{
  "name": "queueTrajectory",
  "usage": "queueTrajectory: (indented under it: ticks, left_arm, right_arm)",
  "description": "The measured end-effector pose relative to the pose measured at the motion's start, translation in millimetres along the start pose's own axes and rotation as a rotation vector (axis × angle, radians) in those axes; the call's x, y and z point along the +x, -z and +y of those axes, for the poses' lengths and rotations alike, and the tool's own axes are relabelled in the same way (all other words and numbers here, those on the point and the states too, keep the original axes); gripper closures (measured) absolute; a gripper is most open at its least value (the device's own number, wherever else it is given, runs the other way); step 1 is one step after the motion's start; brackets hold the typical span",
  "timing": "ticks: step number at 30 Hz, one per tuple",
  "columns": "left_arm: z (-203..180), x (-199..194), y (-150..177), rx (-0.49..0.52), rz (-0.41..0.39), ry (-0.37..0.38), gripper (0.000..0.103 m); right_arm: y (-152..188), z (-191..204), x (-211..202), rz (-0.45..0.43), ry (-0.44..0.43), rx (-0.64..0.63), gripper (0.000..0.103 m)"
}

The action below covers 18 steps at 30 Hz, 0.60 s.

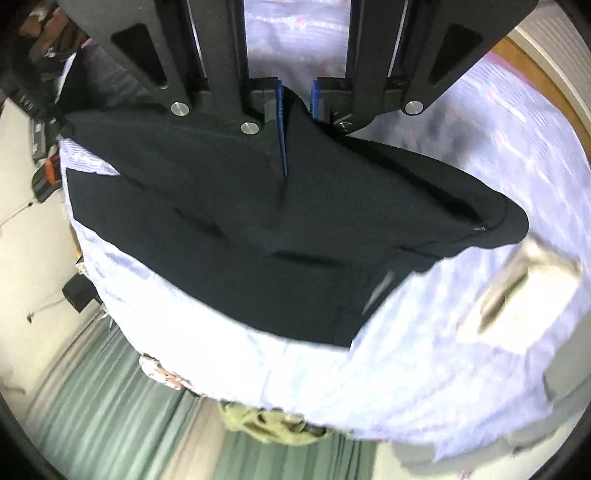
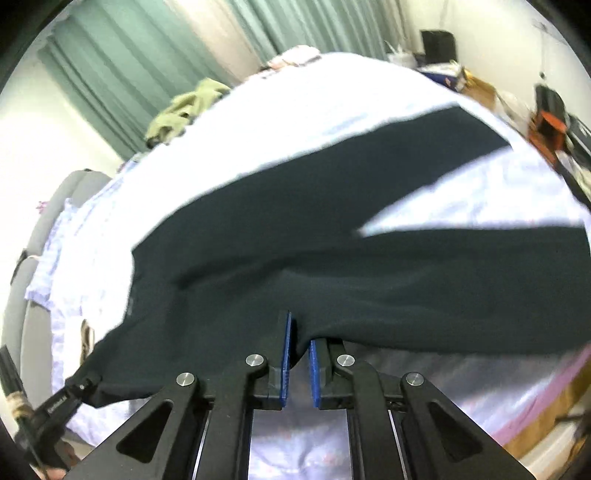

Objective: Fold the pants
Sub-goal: 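Lift the waistband with both grippers and fold it over toward the hems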

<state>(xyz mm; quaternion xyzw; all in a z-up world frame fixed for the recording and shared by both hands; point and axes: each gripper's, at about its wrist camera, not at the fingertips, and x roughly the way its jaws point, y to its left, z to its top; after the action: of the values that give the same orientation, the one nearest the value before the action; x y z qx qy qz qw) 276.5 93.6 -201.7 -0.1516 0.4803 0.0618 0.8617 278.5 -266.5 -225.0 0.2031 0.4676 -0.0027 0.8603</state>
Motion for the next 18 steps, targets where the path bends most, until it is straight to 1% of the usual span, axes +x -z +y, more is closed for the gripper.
queueTrajectory:
  ticks: [1, 2, 4, 8, 10, 14, 18]
  left_arm:
    - [-6, -2, -8, 0.015, -0.005, -0.007, 0.093]
    - [-12, -4, -18, 0.030, -0.009, -0.015, 0.093]
    - [-19, -6, -39, 0.041, -0.005, -0.013, 0.093]
    - [-31, -6, -74, 0.096, -0.028, -0.038, 0.093]
    - [-35, -3, -91, 0.088, -0.025, -0.033, 0.093]
    - [-44, 7, -120, 0.086, -0.024, -0.046, 0.094]
    - [-55, 32, -147, 0.107, -0.012, -0.060, 0.093]
  right_arm:
    - [-13, 3, -3, -0.007, -0.007, -0.031, 0.094]
    - [-19, 2, -7, -0.011, -0.014, -0.047, 0.094]
    - [-41, 8, -11, -0.025, -0.025, -0.097, 0.094]
    - [-71, 22, -10, -0.033, -0.027, -0.151, 0.094]
    - [-85, 30, -8, -0.035, -0.031, -0.169, 0.094]
    - [-109, 43, -4, -0.022, -0.006, -0.222, 0.094]
    - [-133, 52, 10, -0.006, 0.007, -0.250, 0.094]
